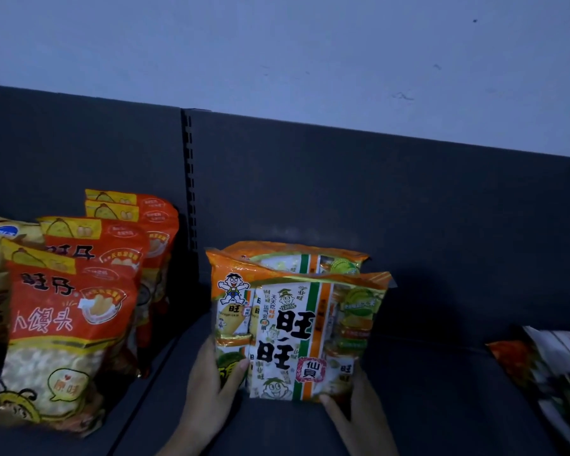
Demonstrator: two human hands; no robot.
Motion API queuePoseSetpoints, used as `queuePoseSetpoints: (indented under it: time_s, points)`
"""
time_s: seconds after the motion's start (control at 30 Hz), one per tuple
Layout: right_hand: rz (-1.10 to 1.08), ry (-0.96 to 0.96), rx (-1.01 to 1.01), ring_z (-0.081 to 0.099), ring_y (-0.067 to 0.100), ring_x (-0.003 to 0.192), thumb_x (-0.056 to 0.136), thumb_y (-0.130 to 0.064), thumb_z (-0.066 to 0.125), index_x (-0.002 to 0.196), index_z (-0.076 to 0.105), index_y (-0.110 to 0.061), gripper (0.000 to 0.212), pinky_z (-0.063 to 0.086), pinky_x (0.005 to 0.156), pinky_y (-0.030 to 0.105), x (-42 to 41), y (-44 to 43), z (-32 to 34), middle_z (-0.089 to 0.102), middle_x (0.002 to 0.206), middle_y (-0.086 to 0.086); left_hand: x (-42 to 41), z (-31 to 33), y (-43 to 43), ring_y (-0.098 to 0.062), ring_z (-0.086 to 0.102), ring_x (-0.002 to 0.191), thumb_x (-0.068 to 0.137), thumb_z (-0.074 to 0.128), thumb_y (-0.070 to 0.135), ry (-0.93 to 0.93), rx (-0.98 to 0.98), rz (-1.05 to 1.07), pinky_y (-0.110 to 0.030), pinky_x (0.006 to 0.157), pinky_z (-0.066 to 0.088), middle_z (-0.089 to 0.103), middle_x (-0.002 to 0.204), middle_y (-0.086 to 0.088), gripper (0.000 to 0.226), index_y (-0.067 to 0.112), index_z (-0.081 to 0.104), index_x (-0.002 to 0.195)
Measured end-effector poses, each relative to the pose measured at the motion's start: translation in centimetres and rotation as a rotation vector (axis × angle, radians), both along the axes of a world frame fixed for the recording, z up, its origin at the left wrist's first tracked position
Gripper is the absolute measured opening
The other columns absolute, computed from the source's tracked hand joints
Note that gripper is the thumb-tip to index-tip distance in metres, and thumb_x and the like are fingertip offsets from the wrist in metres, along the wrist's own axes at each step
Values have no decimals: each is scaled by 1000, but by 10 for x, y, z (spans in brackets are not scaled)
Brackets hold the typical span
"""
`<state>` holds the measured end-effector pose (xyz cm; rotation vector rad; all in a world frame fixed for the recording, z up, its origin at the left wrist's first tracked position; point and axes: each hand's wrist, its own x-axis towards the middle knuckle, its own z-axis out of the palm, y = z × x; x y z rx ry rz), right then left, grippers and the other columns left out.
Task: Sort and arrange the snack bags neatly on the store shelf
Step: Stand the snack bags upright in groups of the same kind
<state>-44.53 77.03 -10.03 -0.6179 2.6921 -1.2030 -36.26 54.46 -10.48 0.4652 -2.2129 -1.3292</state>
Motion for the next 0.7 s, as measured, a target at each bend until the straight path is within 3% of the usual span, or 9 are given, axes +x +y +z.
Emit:
queuePoseSetpoints:
  time_s: [0.1,0.17,0.23,0.3,0.47,0.6,0.7]
  points:
    - [-22,84,-7,28,3,127,80,-55,59,142,15,-37,78,29,111,35,-3,-1,0,19,142,-20,-2,-2,-5,5,43,120,78,54,66,42,13,-60,-37,101,36,41,122,40,62,41,37,132]
    - [-25,91,-71,42,2,119,75,-60,60,137,25,-40,73,36,107,35,-7,-4,-2,37,134,-25,-4,-2,-9,6,46,118,75,53,68,54,29,-90,-44,105,36,48,124,35,61,47,37,130]
    - [-34,33,-104,51,3,112,73,-63,63,133,31,-40,72,41,103,38,-11,-8,-5,50,123,-25,-3,2,-10,9,48,115,77,56,65,53,75,-106,-37,100,40,50,122,35,51,62,35,123]
    - [-31,52,-100,54,4,112,67,-80,52,130,33,-46,73,43,101,40,-14,-9,-11,55,121,-24,-2,4,-9,13,49,110,83,60,53,71,93,-101,-26,90,42,50,118,38,44,69,35,115]
    - [12,94,-135,57,-2,107,73,-76,51,121,44,-45,58,49,93,35,-13,-7,-11,60,114,-25,-1,6,-7,11,51,108,82,58,42,101,96,-89,-19,84,42,50,117,38,44,51,40,121]
    - [-2,99,-160,56,-7,103,75,-69,55,116,45,-48,47,50,89,29,-8,-7,-9,60,112,-25,0,1,-11,7,53,109,85,58,53,107,87,-90,-23,86,43,54,117,32,39,48,44,120]
    - [-3,92,-157,57,-4,103,73,-72,55,119,43,-48,53,51,89,30,-6,-6,-11,60,114,-23,1,-1,-12,4,52,111,79,53,60,97,75,-90,-26,89,44,55,117,28,46,47,44,122]
